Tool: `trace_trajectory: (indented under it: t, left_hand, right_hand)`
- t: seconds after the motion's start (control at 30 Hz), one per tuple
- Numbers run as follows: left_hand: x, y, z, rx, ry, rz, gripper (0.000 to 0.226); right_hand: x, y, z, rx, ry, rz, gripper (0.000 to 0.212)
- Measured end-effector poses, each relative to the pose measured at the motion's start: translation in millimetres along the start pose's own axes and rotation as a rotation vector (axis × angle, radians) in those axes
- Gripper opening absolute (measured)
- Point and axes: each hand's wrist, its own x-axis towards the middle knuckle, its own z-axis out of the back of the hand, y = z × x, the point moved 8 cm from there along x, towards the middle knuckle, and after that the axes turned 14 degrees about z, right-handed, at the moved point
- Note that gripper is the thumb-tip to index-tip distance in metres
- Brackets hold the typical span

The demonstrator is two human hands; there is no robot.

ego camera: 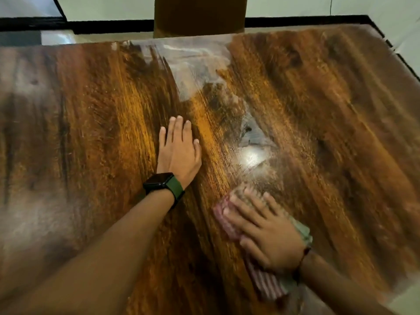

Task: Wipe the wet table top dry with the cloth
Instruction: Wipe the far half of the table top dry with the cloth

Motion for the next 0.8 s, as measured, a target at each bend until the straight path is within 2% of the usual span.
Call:
trace_trajectory:
  t: [0.17, 0.3, 0.37, 0.5, 0.57, 0.67, 0.8]
  left_hand:
    - [-1.8, -6.2, -7.5, 0.103, 0.003, 0.013, 0.061]
    - [-1.3, -3.8, -5.7, 0.026, -0.022, 0.011, 0.061]
    - [-1.0, -2.0, -0.5, -0.093, -0.039, 0.025, 0.062]
    - [6.6, 6.6, 15.8, -0.228, -0.021, 0.052, 0.054]
    - [17.0, 12.3, 23.5, -0.167, -0.039, 0.000, 0.056]
    - [51.3, 25.7, 31.3, -0.037, -0.021, -0.018, 0.050]
    - [92.4, 39.7, 33.7, 0.063, -0.054, 0.029, 0.060]
  right_hand:
    - [42.6, -149.8, 22.5, 0.019, -0.085, -0.412, 0.059]
    - [93.1, -186.9, 35.2, 0.065, -0.095, -0.607, 0.063]
    - [104.3, -160.0, 32.6, 0.061, -0.083, -0.598, 0.066]
    - [88.4, -50.9, 19.0, 0.033, -0.073, -0.170, 0.060]
    - [64.5, -45.2, 13.7, 0.027, -0.047, -0.052, 0.056]
    - [53.2, -101.6, 21.7, 0.014, -0.042, -0.140, 0.058]
    - [85.8, -202.0, 42.2, 0.065, -0.101, -0.499, 0.063]
